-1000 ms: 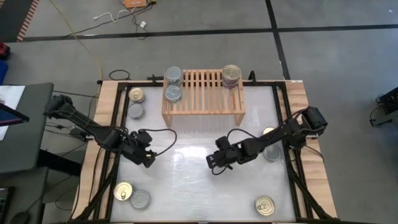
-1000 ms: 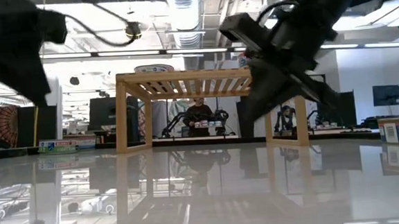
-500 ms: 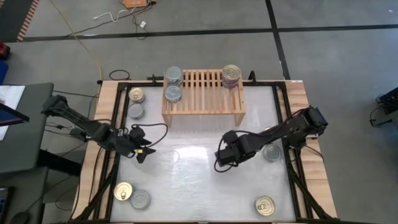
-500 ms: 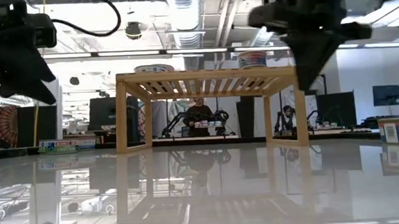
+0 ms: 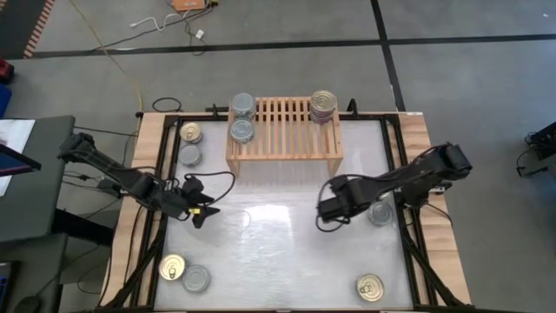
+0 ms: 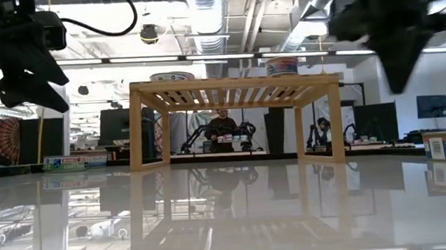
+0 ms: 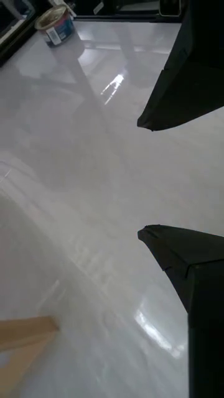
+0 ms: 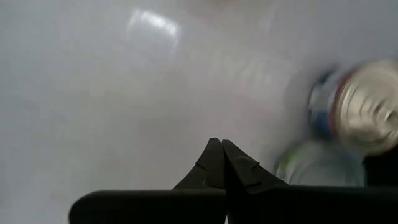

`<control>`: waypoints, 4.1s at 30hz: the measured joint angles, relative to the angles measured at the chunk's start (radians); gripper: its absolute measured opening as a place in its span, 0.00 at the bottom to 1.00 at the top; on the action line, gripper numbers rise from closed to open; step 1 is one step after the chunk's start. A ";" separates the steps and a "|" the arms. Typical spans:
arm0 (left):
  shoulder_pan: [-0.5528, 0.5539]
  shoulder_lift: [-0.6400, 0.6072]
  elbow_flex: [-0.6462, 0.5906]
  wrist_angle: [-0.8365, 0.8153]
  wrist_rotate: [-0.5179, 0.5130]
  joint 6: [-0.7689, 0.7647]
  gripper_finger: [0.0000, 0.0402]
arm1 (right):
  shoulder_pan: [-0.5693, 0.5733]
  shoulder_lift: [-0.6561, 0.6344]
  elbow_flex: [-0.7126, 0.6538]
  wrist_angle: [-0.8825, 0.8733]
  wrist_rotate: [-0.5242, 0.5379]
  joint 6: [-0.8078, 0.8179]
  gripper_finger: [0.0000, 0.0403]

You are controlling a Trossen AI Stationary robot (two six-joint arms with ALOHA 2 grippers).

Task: Stack canned seafood by type on shelf
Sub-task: Move the blue tuna can to the center of the table

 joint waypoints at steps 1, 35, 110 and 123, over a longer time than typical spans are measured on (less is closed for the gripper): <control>0.000 0.008 0.000 -0.001 0.000 -0.014 0.63 | 0.016 -0.028 -0.012 0.010 -0.033 0.022 0.03; 0.032 0.087 0.000 0.096 0.010 -0.016 0.63 | 0.537 0.279 -0.033 0.689 -0.406 0.679 0.04; 0.033 0.087 0.000 0.173 0.007 0.104 0.63 | 0.644 0.424 0.382 -0.064 -0.571 -0.539 0.74; 0.033 0.087 0.000 0.173 0.007 0.076 0.63 | 0.644 0.577 0.382 -0.081 -0.567 -0.572 0.65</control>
